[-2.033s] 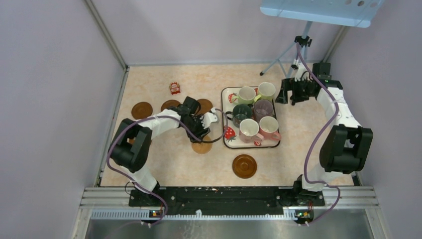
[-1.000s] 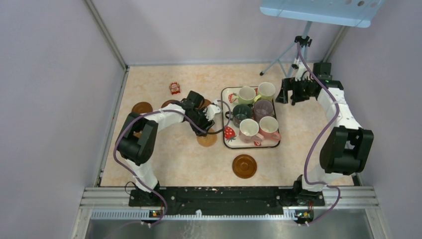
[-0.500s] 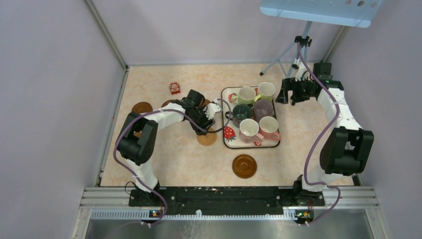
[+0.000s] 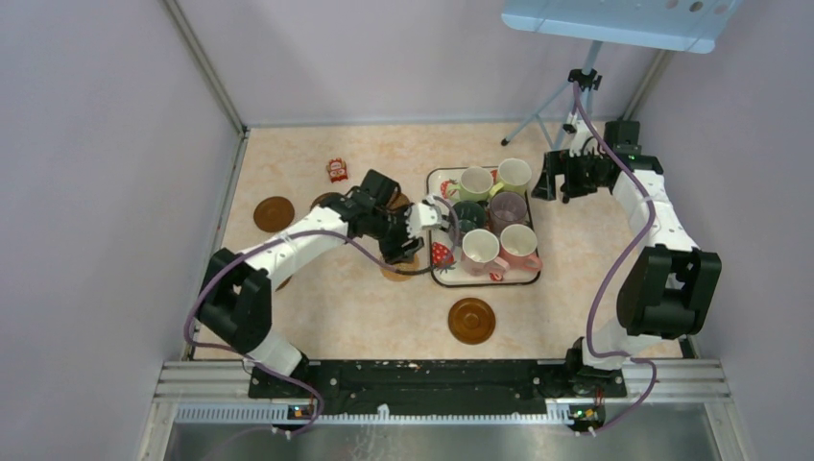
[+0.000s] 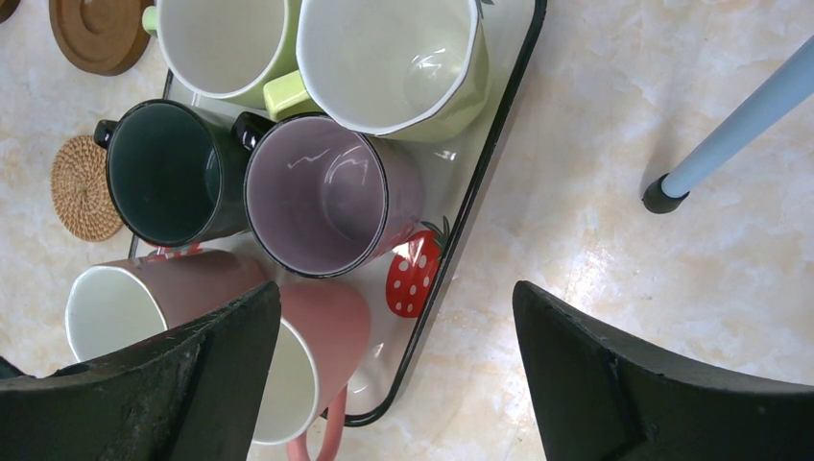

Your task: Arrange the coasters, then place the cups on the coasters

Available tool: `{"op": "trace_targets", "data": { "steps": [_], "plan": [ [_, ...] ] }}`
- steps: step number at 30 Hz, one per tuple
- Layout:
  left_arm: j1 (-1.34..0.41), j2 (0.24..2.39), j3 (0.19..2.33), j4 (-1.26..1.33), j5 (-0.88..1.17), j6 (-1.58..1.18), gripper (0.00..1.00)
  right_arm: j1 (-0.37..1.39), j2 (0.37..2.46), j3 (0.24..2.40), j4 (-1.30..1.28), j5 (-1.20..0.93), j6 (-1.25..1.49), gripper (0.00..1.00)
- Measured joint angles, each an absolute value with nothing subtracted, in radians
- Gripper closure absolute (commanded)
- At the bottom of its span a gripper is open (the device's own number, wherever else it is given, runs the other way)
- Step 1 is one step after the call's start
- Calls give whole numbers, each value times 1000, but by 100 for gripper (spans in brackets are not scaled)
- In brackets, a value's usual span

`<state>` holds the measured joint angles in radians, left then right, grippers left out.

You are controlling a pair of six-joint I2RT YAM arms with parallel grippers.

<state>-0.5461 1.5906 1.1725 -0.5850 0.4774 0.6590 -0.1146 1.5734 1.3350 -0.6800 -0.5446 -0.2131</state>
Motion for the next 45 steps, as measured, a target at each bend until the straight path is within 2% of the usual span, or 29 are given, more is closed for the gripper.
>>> {"op": "trace_targets", "data": {
  "steps": [8,17,29,36,45],
  "plan": [
    [-879,1564,1096,-546,536,710,36,-117,1573,1337,-688,-548,-215,10],
    [-1069,1774,1179,-428,499,698,36,-179,1574,1344,-731,-584,-260,10],
    [-1102,1974,1402,-390,459,657,32,-220,1560,1342,-767,-630,-317,10],
    [-1103,2035,1426,-438,460,706,32,-265,1551,1342,-777,-649,-339,10],
    [-1094,2047,1443,-546,490,759,41,-278,1551,1342,-796,-654,-361,11]
  ]
}}
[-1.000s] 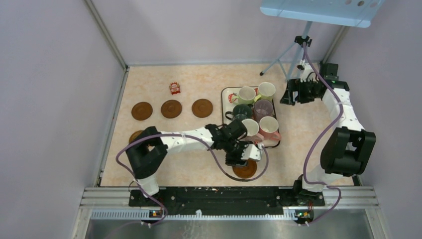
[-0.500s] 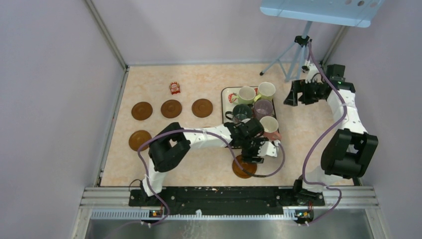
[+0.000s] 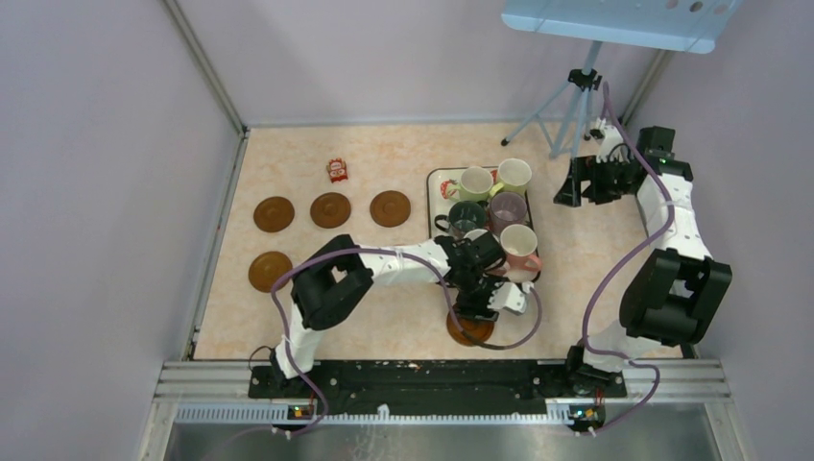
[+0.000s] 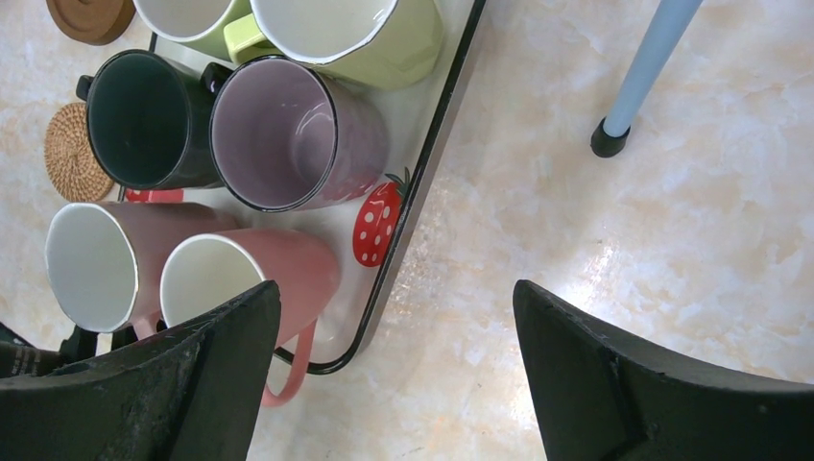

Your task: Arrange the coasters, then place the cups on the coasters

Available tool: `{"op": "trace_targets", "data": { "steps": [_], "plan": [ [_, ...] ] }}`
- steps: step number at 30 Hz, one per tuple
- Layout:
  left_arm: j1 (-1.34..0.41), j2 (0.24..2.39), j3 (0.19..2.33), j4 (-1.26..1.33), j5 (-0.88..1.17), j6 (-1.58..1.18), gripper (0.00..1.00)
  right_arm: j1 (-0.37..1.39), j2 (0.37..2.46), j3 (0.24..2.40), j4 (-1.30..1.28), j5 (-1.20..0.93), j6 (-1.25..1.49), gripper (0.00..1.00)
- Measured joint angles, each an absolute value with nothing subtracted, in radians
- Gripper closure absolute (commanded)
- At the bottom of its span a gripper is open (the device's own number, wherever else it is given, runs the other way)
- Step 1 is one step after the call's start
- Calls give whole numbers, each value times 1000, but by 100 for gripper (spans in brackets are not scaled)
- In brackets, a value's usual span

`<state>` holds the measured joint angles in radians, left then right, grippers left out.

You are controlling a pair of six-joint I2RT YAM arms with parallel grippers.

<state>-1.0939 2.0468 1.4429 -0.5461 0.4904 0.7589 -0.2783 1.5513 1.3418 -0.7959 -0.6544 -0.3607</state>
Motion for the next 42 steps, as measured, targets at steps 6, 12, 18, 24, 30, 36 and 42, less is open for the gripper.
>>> {"op": "trace_targets", "data": {
  "steps": [6,12,18,24,30,36,42],
  "plan": [
    [-1062,1975,1341,-560,495,789,48,-278,1551,1342,-801,-660,-367,11],
    [-971,1810,1129,-583,480,804,48,-278,1551,1342,-801,-665,-367,11],
    [-802,1661,970,-641,429,838,48,-278,1551,1342,-802,-669,-366,11],
    [-548,1571,891,-708,360,936,48,-278,1551,1342,-801,-674,-362,11],
    [-319,1542,871,-788,305,1073,49,-278,1551,1342,-800,-676,-347,11],
    [-151,1608,944,-812,273,1098,49,-278,1551,1342,-798,-677,-328,11],
    [-90,1692,1046,-772,267,1079,48,-278,1551,1342,-792,-682,-308,11]
  ]
}}
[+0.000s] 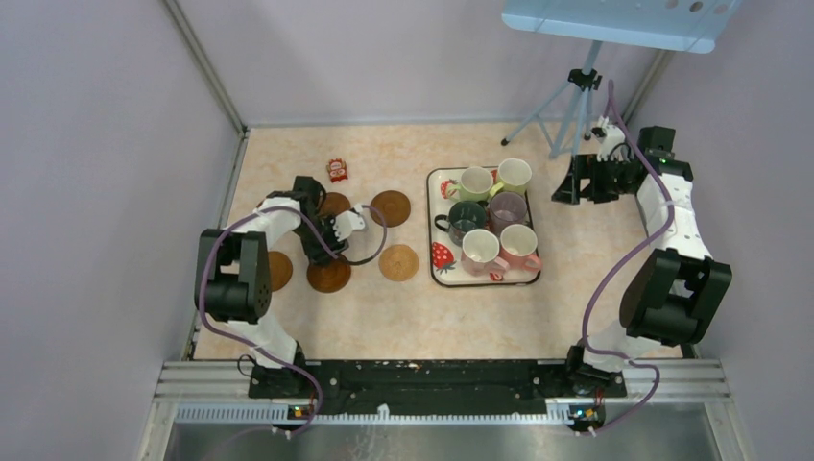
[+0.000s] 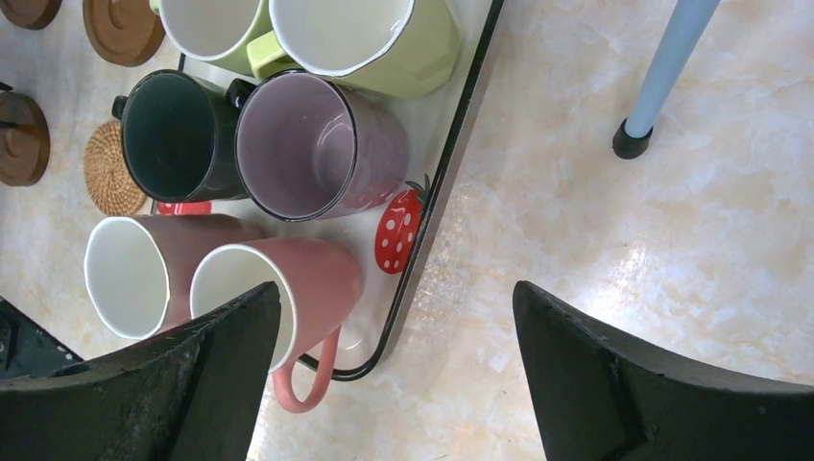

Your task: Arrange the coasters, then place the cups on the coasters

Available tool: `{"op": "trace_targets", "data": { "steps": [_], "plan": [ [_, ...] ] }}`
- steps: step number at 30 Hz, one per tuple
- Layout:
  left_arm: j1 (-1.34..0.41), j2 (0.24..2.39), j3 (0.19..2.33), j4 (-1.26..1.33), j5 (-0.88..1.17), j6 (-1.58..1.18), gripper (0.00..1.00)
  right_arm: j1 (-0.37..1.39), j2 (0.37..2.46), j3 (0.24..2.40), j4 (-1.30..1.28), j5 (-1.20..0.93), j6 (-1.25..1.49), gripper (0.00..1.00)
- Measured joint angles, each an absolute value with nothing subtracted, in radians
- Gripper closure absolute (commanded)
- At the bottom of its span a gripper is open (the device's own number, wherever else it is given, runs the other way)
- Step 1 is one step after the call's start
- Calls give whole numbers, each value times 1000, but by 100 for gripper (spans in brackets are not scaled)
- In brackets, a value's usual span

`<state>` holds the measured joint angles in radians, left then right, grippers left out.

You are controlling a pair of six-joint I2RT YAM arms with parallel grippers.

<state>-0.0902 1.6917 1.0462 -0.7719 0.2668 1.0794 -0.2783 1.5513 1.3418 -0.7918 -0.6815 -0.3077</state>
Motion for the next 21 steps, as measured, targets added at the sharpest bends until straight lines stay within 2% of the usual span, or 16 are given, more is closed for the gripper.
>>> {"op": "trace_targets", "data": {
  "steps": [21],
  "plan": [
    [-117,1731,1087,-754,308,1013,46,-278,1554,1343,-770,-684,-265,11]
  ]
}}
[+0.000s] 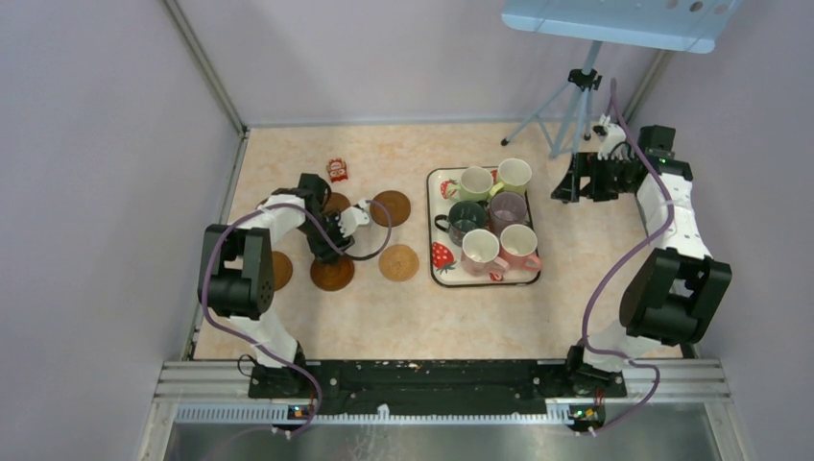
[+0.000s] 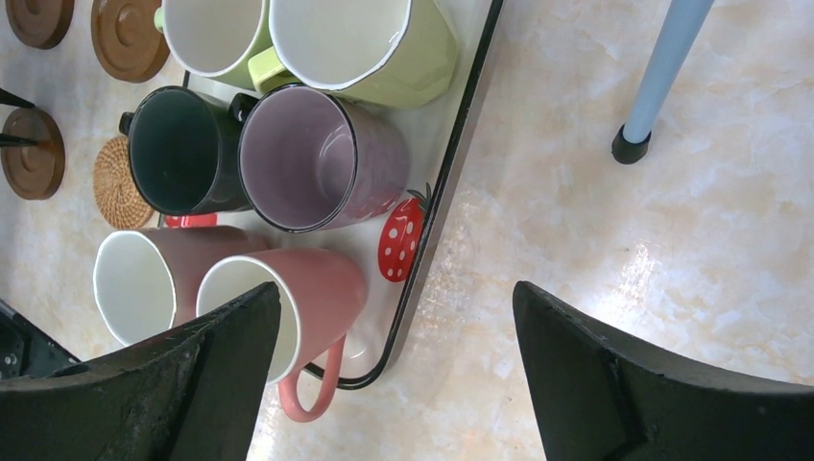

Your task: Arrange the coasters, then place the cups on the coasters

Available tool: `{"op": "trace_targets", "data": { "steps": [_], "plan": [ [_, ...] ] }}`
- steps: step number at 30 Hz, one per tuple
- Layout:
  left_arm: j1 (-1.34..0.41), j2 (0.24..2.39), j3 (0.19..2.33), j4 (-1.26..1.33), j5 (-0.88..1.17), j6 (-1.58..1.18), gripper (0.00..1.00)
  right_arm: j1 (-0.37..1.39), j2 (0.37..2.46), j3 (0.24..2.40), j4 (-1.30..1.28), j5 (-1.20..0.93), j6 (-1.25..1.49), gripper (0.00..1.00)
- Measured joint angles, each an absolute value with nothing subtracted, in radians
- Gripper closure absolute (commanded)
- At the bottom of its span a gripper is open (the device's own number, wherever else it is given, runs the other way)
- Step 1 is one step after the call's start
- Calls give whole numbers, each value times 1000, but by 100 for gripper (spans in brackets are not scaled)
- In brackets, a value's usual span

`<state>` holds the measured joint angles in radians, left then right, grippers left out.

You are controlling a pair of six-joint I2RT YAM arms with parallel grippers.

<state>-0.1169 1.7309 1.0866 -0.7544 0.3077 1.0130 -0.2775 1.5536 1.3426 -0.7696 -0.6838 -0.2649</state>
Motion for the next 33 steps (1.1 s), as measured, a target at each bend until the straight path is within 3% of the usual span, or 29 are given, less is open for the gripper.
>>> {"op": "trace_targets", "data": {
  "steps": [12,15,26,33],
  "plan": [
    [-120,1703,1152,-815,336,974,16,-277,1567,1365,-769,-698,-265,11],
    [-120,1669,1219,-856,363,943,2,-270,1567,1383,-770,-703,-265,11],
    [-175,1636,1543,-883,537,710,1,-226,1567,1427,-815,-707,-308,11],
    [-261,1834,1796,-901,580,715,1,-184,1567,1478,-908,-678,-338,11]
  ]
}}
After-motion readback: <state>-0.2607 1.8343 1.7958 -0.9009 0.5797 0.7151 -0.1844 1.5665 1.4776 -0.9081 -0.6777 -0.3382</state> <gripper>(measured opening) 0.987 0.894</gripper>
